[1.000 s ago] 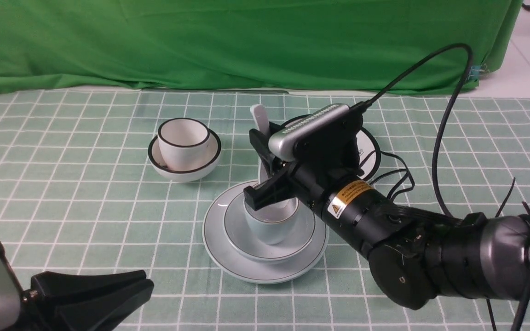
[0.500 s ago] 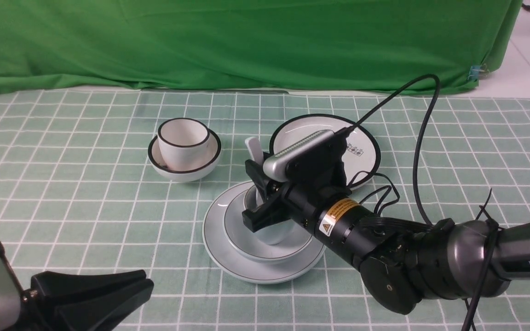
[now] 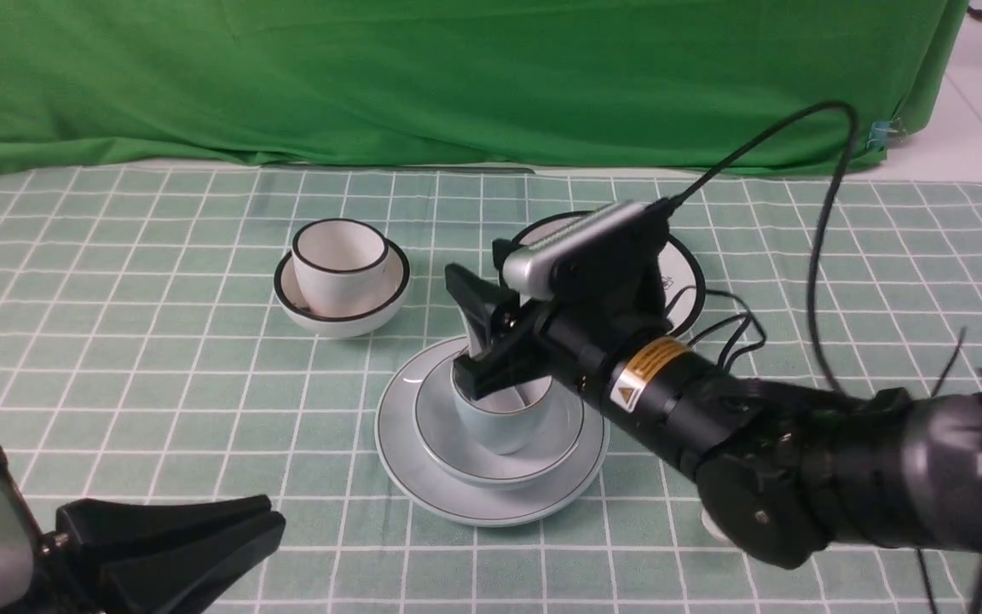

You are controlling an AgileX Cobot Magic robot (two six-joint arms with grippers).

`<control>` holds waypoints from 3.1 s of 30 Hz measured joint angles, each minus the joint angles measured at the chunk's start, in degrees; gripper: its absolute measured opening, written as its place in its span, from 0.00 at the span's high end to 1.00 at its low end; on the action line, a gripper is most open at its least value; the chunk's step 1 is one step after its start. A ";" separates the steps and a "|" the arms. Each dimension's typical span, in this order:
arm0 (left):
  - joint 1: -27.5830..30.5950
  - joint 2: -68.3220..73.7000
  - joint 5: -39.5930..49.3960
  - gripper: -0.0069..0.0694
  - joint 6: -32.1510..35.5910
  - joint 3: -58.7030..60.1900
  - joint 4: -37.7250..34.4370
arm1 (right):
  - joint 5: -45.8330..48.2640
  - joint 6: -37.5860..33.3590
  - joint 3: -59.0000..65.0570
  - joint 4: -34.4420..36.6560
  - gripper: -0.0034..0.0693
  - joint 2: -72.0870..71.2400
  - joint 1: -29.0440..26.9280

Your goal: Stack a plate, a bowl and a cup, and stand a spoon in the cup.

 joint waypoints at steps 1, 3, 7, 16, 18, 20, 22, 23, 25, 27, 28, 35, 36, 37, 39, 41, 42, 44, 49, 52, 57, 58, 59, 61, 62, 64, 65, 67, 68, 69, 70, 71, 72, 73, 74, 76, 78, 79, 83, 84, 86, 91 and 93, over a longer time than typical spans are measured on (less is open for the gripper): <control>0.00 0.00 -1.23 0.89 0.00 0.00 0.00 | 4.03 0.00 0.04 -0.07 0.43 -3.58 0.04; 0.00 0.00 -2.84 0.89 0.00 0.00 0.00 | 12.52 0.00 0.06 -0.09 0.44 -8.67 0.06; 0.00 -0.43 -6.01 0.89 0.00 0.00 -1.22 | 33.46 -0.17 0.06 -0.16 0.56 -21.29 0.06; 0.00 -10.98 -4.13 0.89 0.00 0.05 -3.02 | 67.06 -1.00 3.71 -0.23 0.86 -42.41 0.17; 0.00 -13.71 -3.88 0.89 0.00 0.49 -3.02 | 69.99 0.33 6.30 -0.23 0.87 -47.11 0.17; 0.00 -15.55 -3.58 0.89 0.00 1.18 -3.02 | 71.19 1.46 8.69 -0.23 0.86 -50.71 0.17; 0.00 -16.04 -3.40 0.89 0.00 1.78 -3.02 | 71.42 1.90 10.25 -0.23 0.85 -52.78 0.17; 0.00 -16.11 -3.34 0.89 0.00 2.06 -3.02 | 71.48 1.92 10.86 -0.23 0.85 -53.84 0.17; 0.00 -16.24 -2.92 0.89 0.00 2.79 -3.02 | 71.62 1.99 12.07 -0.23 0.85 -55.51 0.17; 0.00 -16.24 -2.51 0.89 0.00 2.78 -3.02 | 71.75 2.05 12.29 -0.23 0.84 -55.98 0.17; 0.00 -16.24 -2.09 0.89 0.00 2.78 -3.02 | 71.67 2.10 12.40 -0.23 0.84 -56.16 0.17; 0.00 -16.24 -1.69 0.89 0.00 2.78 -3.02 | 71.18 2.16 12.57 -0.23 0.83 -56.24 0.17; 0.00 -16.24 -1.69 0.89 0.00 2.78 -3.02 | 71.18 2.16 12.57 -0.23 0.82 -56.37 0.17; 0.00 -16.24 -1.65 0.89 0.00 2.78 -3.02 | 71.18 2.16 12.64 -0.23 0.82 -56.52 -0.10; 0.00 -16.24 -1.63 0.89 0.00 2.78 -3.02 | 71.01 2.16 12.64 -0.23 0.82 -57.37 -2.14; 0.00 -16.24 -1.56 0.89 0.00 2.78 -3.02 | 71.58 2.16 12.69 -0.31 0.82 -58.72 -5.96; 0.00 -16.24 -1.51 0.89 0.00 2.78 -3.02 | 72.28 2.09 12.93 -0.40 0.85 -59.77 -8.92; 0.00 -16.24 -1.45 0.89 0.00 2.78 -3.02 | 72.54 1.61 14.19 -0.44 0.90 -62.05 -12.45; 0.00 -16.24 -1.41 0.89 0.00 2.78 -3.02 | 72.36 -1.73 24.30 -0.51 0.93 -74.29 -24.06; 0.00 -16.24 -1.41 0.89 0.00 2.78 -3.02 | 70.48 -2.65 32.87 -0.63 0.93 -83.72 -29.67; 0.00 -16.24 -1.41 0.89 0.00 2.78 -3.02 | 64.92 -4.21 44.97 -0.63 0.93 -95.85 -35.47; 0.00 -16.24 -1.41 0.89 0.00 2.78 -3.02 | 64.06 -4.14 47.00 -0.63 0.93 -97.72 -36.23; 0.00 -16.24 -1.41 0.89 0.00 2.78 -3.02 | 63.15 -4.03 48.52 -0.63 0.93 -99.46 -36.87; 0.00 -16.24 -1.41 0.89 0.00 2.78 -3.02 | 62.82 -3.98 49.39 -0.63 0.93 -100.32 -37.29; 0.00 -16.24 -1.41 0.89 0.00 2.78 -3.02 | 63.44 -3.97 49.82 -0.63 0.93 -100.77 -37.53; 0.00 -16.24 -1.41 0.89 0.00 2.78 -3.02 | 64.84 -3.97 49.91 -0.63 0.93 -100.94 -37.72; 0.00 -16.24 -1.41 0.89 0.00 2.78 -3.02 | 64.98 -4.09 49.91 -0.63 0.93 -100.94 -37.87; 0.00 -16.24 -1.41 0.89 0.00 2.78 -3.02 | 65.11 -4.11 49.91 -0.63 0.93 -100.94 -37.88; 0.00 -16.24 -1.41 0.89 0.00 2.78 -3.02 | 65.11 -4.11 49.91 -0.63 0.93 -100.94 -37.88; 0.00 -16.24 -1.41 0.89 0.00 2.78 -3.02 | 65.16 -4.11 49.91 -0.63 0.93 -100.94 -37.88; 0.00 -16.24 -1.41 0.89 0.00 2.78 -3.02 | 65.16 -4.11 49.91 -0.63 0.93 -100.94 -37.88; 0.00 -16.24 -1.41 0.89 0.00 2.78 -3.02 | 65.16 -4.16 49.91 -0.63 0.93 -100.94 -37.88; 0.00 -16.24 -1.41 0.89 0.00 2.78 -3.02 | 65.16 -4.16 49.91 -0.63 0.93 -100.94 -37.88; 0.00 -16.24 -1.41 0.89 0.00 2.78 -3.02 | 65.16 -4.16 49.91 -0.63 0.93 -100.94 -37.88; 0.00 -16.24 -1.41 0.89 0.00 2.78 -3.02 | 65.16 -4.16 49.91 -0.63 0.93 -100.94 -37.88; 0.00 -16.24 -1.41 0.89 0.00 2.78 -3.02 | 65.16 -4.16 49.91 -0.63 0.93 -100.94 -37.88; 0.00 -16.24 -1.41 0.89 0.00 2.78 -3.02 | 65.16 -4.16 49.91 -0.63 0.93 -100.94 -37.88; 0.00 -16.24 -1.41 0.89 0.00 2.78 -3.02 | 65.16 -4.16 49.91 -0.63 0.93 -100.94 -37.88; 0.00 -16.24 -1.41 0.89 0.00 2.78 -3.02 | 65.16 -4.16 49.91 -0.63 0.92 -100.94 -37.88; 0.00 -16.24 -1.41 0.89 0.00 2.78 -3.02 | 65.16 -4.16 49.91 -0.63 0.92 -100.94 -37.88; 0.00 -16.24 -1.41 0.89 0.00 2.78 -3.02 | 65.16 -4.16 49.91 -0.63 0.91 -100.94 -37.88; 0.00 -16.24 -1.41 0.89 0.00 2.78 -3.02 | 65.16 -4.16 49.91 -0.63 0.89 -100.94 -37.88; 0.00 -16.24 -1.41 0.89 0.00 2.78 -3.02 | 65.16 -4.16 49.91 -0.63 0.88 -100.94 -37.88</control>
